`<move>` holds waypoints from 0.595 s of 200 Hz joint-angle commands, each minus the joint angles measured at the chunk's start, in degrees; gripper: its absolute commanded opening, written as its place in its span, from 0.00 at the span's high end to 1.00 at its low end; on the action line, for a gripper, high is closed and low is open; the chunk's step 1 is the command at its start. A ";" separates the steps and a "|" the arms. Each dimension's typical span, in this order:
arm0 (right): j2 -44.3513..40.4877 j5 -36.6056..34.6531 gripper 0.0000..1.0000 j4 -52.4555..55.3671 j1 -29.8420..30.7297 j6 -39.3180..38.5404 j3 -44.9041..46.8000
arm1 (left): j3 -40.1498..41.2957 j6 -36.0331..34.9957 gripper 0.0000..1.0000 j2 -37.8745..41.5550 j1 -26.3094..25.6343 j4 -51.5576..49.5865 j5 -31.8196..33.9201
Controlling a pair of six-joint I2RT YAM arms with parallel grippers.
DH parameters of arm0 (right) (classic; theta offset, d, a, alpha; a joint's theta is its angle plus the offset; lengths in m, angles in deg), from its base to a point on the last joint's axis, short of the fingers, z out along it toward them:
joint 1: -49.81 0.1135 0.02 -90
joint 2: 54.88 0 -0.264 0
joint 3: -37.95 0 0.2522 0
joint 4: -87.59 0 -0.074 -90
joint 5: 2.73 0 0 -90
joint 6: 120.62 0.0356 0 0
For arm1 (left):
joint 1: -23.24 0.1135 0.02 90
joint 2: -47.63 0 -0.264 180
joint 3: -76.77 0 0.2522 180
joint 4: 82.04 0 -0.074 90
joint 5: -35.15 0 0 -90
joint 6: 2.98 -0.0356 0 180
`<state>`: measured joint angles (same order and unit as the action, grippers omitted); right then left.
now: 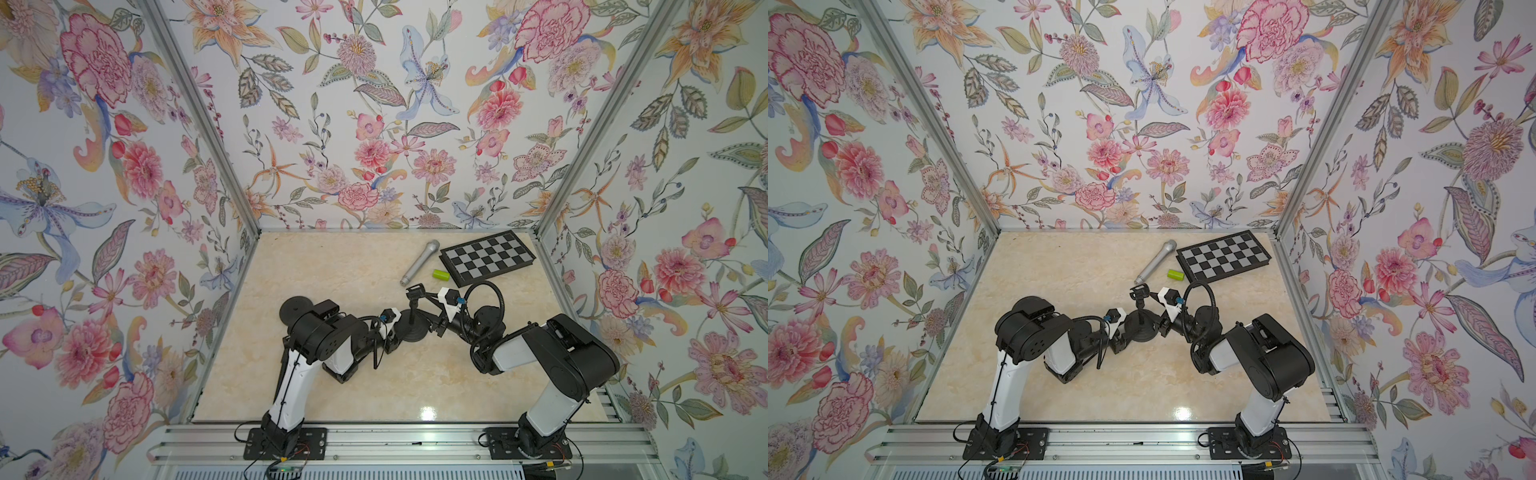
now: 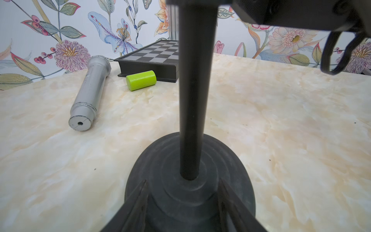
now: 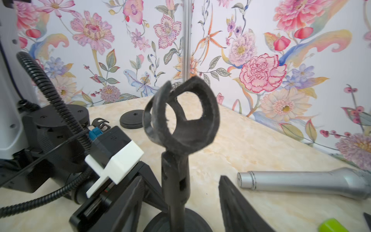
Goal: Assemble a microphone stand
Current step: Screw the microphone stand pole into the microphone stand base.
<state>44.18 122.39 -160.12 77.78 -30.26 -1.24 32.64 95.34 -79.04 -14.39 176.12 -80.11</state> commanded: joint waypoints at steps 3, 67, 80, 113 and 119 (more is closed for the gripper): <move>2.37 15.14 0.41 3.73 -1.80 1.66 -5.26 | 0.22 -1.89 0.44 -2.53 -0.35 3.95 1.66; 7.37 13.39 0.78 7.49 -2.30 1.58 -11.40 | -0.89 -2.34 0.44 -2.24 0.01 1.49 0.82; 7.00 10.07 0.89 4.90 -2.17 1.83 -9.68 | -0.29 -2.13 0.44 -2.08 -0.06 1.94 1.08; 6.17 -9.72 0.95 -3.24 2.12 1.32 -2.02 | -0.62 -2.08 0.44 -2.28 0.40 2.07 1.17; 6.06 -15.45 0.96 -3.87 3.92 1.79 -1.09 | -0.59 -2.00 0.44 -2.09 0.34 1.90 1.25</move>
<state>50.13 126.80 -160.21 77.67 -29.21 -7.58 32.09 94.92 -79.15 -14.39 176.03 -80.02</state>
